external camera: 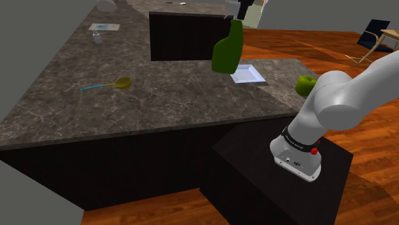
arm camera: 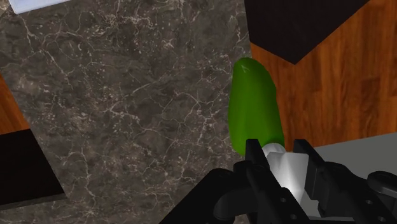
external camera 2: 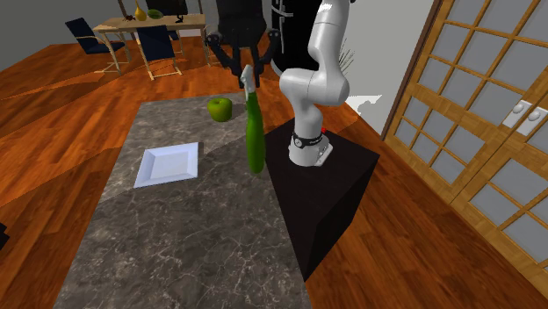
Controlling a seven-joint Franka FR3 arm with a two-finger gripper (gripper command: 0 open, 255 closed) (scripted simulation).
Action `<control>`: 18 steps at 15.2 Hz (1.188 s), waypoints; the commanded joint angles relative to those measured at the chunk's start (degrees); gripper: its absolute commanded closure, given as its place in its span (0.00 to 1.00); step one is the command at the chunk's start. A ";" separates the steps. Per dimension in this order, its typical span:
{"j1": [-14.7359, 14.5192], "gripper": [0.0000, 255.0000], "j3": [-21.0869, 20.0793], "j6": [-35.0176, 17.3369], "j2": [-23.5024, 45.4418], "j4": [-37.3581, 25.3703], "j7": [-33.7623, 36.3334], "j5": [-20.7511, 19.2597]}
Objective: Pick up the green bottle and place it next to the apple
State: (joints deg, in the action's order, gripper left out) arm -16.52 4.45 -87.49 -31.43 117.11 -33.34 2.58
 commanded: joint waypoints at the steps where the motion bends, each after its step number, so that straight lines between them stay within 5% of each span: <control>1: -0.05 1.00 0.00 1.50 0.66 -2.16 0.09 0.04; 15: -0.35 1.00 0.19 11.88 5.69 -17.57 0.60 0.39; 18: 0.77 1.00 3.08 11.45 3.18 -14.44 -3.40 -1.10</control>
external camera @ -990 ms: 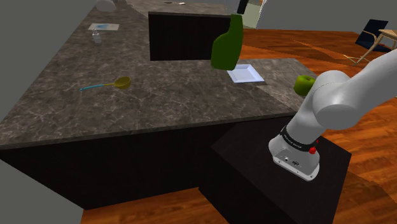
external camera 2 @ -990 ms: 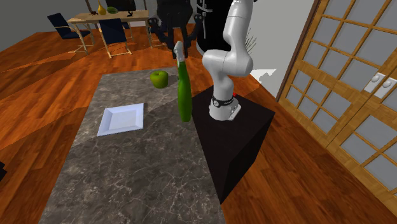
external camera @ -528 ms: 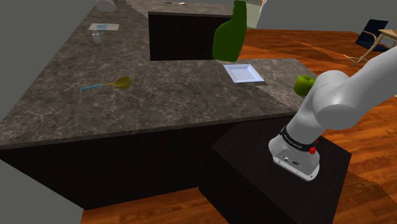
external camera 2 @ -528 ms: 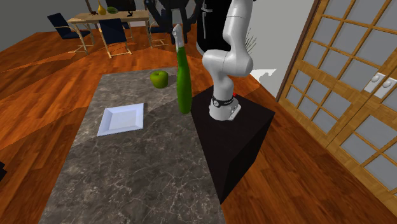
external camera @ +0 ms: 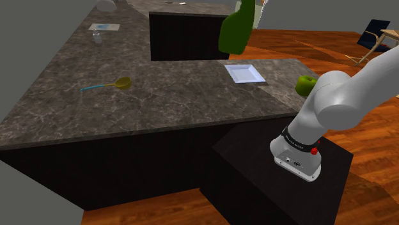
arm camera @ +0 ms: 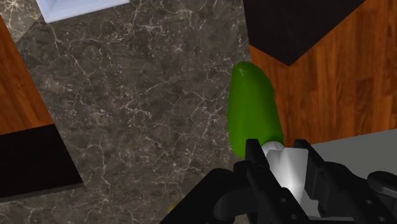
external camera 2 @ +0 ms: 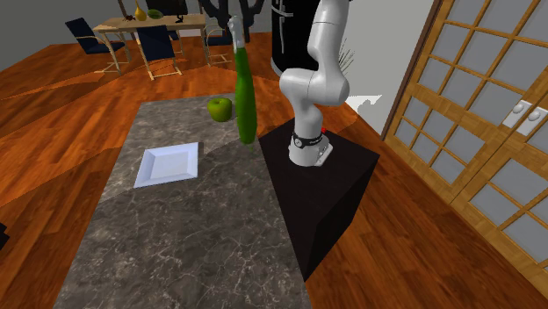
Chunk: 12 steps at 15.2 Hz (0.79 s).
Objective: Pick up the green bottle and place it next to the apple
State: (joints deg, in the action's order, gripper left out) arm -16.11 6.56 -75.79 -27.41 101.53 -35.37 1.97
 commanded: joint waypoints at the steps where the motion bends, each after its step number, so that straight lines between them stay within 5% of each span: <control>1: 0.74 1.00 1.95 -0.39 -1.56 2.04 -2.71 -1.04; 12: 4.55 1.00 13.77 -2.16 -5.70 7.71 -17.73 -7.86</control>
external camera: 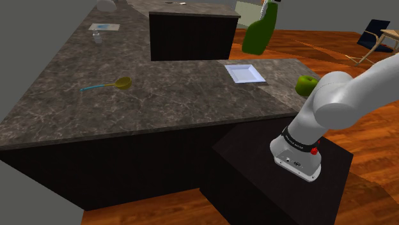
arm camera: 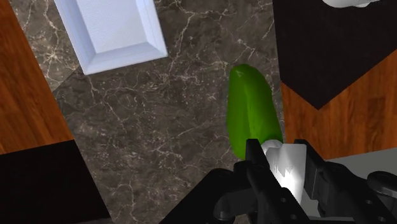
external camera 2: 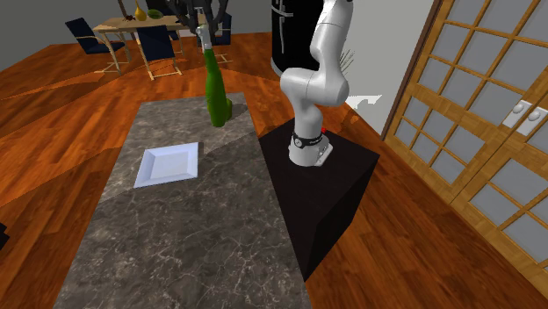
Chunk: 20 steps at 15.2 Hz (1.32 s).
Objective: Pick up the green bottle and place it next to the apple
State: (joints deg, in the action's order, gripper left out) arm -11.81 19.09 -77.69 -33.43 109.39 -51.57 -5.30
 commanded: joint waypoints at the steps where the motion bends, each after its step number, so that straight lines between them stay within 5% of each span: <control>1: 0.52 1.00 2.42 -0.48 0.29 -0.01 -2.94 -1.23; 12: 2.42 1.00 16.98 -3.71 4.37 -2.50 -19.13 -6.48; 20: 1.22 1.00 31.17 -6.90 13.48 -9.11 -32.96 -5.52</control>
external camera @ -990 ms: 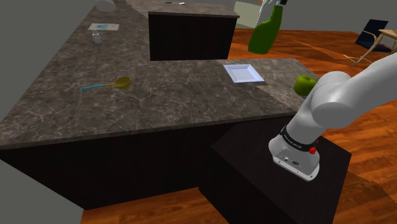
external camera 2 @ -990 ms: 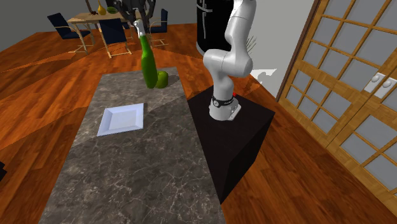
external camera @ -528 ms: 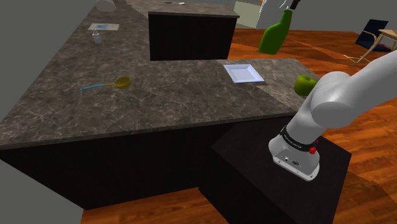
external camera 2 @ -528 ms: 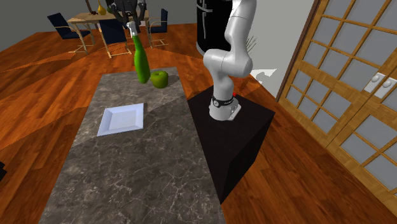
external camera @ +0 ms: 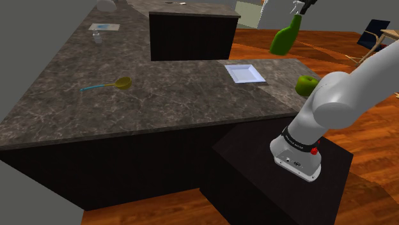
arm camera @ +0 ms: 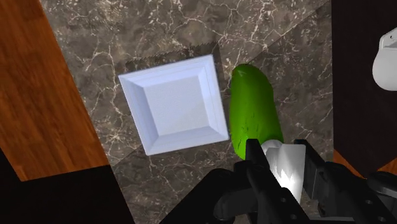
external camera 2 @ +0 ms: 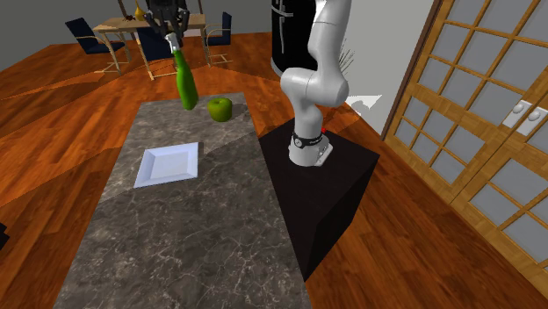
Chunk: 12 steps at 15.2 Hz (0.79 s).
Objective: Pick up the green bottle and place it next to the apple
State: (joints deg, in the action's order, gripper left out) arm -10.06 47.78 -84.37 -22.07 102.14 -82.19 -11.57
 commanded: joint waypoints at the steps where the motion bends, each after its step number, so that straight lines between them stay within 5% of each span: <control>1: -0.93 1.00 4.75 -0.62 3.84 -3.00 -4.37 1.49; 4: -2.39 1.00 12.73 -1.77 10.53 -6.88 -11.49 5.46; 7: -2.38 1.00 22.85 -2.15 22.36 -11.67 -22.12 15.07; 10: 8.47 1.00 24.40 0.14 36.90 -17.97 -33.57 28.04; 12: 14.77 1.00 21.50 1.18 40.58 -21.08 -36.14 31.01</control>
State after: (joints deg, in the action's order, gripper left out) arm 2.27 69.90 -83.33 16.83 81.96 -116.59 17.88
